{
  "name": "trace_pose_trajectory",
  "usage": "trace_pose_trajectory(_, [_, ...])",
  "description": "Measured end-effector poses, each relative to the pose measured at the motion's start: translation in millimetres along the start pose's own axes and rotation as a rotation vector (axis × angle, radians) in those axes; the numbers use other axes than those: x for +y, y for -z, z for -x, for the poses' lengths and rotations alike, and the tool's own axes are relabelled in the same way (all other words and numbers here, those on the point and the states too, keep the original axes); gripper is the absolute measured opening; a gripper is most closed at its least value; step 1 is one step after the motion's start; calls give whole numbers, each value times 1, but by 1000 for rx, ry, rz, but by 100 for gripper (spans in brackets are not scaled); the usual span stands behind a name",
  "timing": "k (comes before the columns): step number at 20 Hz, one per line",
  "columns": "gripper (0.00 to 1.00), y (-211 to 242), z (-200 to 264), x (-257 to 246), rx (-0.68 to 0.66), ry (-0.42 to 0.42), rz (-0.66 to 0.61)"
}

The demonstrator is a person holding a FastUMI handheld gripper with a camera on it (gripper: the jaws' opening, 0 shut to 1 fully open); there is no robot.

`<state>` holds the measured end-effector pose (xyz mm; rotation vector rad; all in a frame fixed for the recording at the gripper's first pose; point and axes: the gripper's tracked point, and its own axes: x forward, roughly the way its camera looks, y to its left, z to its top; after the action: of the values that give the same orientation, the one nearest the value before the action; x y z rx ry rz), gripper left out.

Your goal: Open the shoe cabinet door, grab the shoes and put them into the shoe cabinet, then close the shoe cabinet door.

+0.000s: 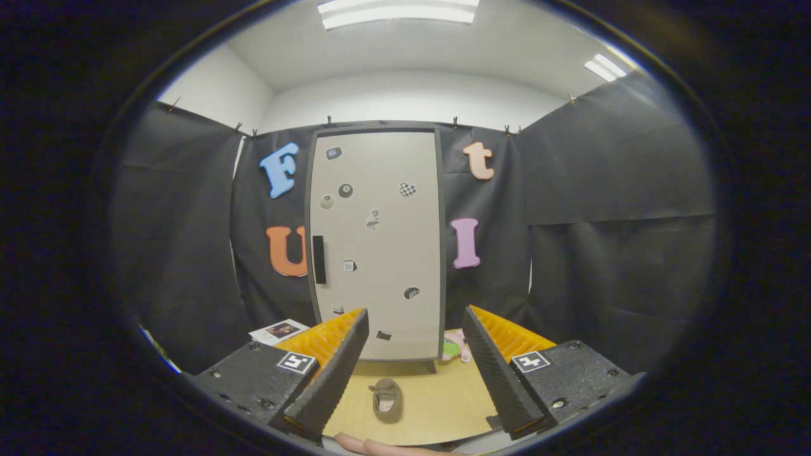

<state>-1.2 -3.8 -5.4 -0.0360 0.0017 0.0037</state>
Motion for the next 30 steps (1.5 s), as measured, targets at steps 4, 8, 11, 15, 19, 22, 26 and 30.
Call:
trace_pose_trajectory(4, [98,3,-3,9,-5,-24,0])
trace_pose_trajectory(8, [98,1,-16,20,-21,-40,15])
trace_pose_trajectory(11, [97,2,-37,40,-20,-79,5])
trace_pose_trajectory(15, [97,6,-87,83,2,-177,39])
trace_pose_trajectory(19, [98,8,-149,132,32,-267,39])
trace_pose_trajectory(22, [98,2,-197,163,-25,-270,76])
trace_pose_trajectory(26, [98,5,-252,207,-54,-280,122])
trace_pose_trajectory(30, [97,5,-303,232,-42,-253,72])
